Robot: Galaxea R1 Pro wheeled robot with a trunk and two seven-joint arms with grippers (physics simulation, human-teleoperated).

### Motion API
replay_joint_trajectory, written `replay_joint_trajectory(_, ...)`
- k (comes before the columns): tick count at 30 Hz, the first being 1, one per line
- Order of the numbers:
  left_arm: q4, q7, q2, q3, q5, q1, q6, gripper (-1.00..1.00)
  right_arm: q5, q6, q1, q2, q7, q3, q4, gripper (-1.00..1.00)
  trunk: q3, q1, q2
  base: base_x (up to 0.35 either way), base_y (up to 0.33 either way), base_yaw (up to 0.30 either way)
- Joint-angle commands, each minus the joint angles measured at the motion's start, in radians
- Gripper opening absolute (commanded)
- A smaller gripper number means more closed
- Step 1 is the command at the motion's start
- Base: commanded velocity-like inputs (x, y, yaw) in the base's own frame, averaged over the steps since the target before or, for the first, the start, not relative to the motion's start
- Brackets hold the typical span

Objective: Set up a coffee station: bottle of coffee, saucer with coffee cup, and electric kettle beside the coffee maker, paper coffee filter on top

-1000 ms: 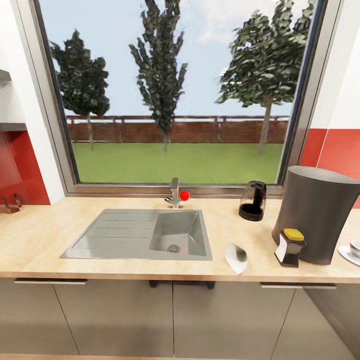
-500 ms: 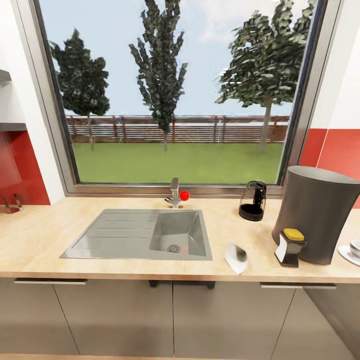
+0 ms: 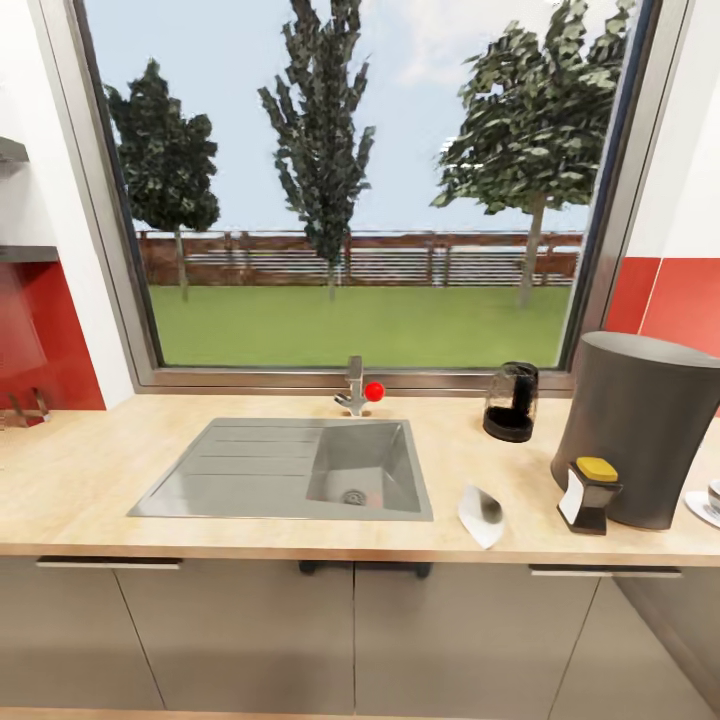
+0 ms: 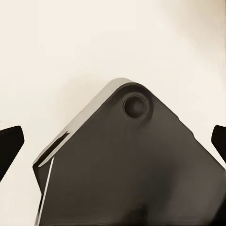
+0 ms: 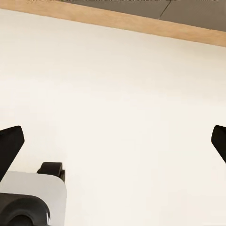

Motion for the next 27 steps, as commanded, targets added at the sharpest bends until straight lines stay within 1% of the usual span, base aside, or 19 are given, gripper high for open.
replay_joint_trajectory(1,-0.001,-0.01,0.0,0.008,-0.002,0.0,0.003,1.0,0.003,-0.005,-0.001,-0.001,0.003,-0.009,0.003,1.0,-0.001,0.0,-0.001,0.0,0.291,0.0)
replay_joint_trajectory(4,-0.001,-0.01,0.0,0.007,-0.01,0.001,0.003,1.0,0.001,-0.006,-0.001,-0.004,0.003,-0.011,0.003,1.0,-0.001,0.0,-0.001,0.0,0.288,0.0)
replay_joint_trajectory(7,0.0,-0.01,0.0,0.007,-0.012,0.0,0.003,1.0,0.0,-0.006,-0.001,-0.004,0.003,-0.012,0.003,1.0,-0.001,0.0,-0.001,0.0,0.154,0.0)
replay_joint_trajectory(20,-0.002,-0.01,0.0,0.008,-0.013,0.0,0.002,1.0,0.0,-0.006,-0.001,0.001,0.003,-0.013,0.003,1.0,-0.001,0.0,-0.001,0.0,0.014,0.0)
replay_joint_trajectory(24,-0.002,-0.01,-0.001,0.008,-0.015,0.0,0.003,1.0,0.001,-0.005,-0.001,0.003,0.003,-0.013,0.003,1.0,-0.001,0.0,-0.001,-0.281,0.0,0.0)
replay_joint_trajectory(27,-0.002,-0.009,-0.001,0.008,-0.015,0.0,0.003,1.0,0.0,-0.005,-0.001,0.003,0.002,-0.013,0.003,1.0,-0.001,0.0,-0.001,-0.118,0.0,0.0)
